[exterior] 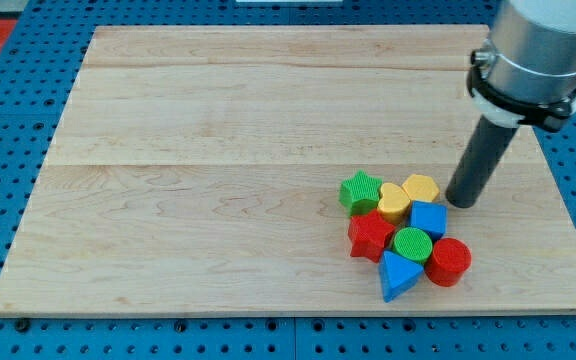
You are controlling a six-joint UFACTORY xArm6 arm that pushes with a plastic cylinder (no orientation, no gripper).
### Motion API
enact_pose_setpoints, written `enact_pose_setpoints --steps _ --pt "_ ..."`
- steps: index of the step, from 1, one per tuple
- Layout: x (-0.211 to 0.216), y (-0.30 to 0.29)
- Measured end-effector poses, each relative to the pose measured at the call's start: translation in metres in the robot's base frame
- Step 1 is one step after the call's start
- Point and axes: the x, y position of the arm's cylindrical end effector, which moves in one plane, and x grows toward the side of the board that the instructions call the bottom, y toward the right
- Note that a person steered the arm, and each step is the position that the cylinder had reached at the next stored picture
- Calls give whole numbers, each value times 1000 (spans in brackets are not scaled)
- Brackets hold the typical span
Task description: Move the hexagon to the top of the heart
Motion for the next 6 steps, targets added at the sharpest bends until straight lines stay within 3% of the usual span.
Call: enact_pose_setpoints --steps 3,4,6 --pt "-5 -29" --pt "-31 -29" --pt "-26 -34"
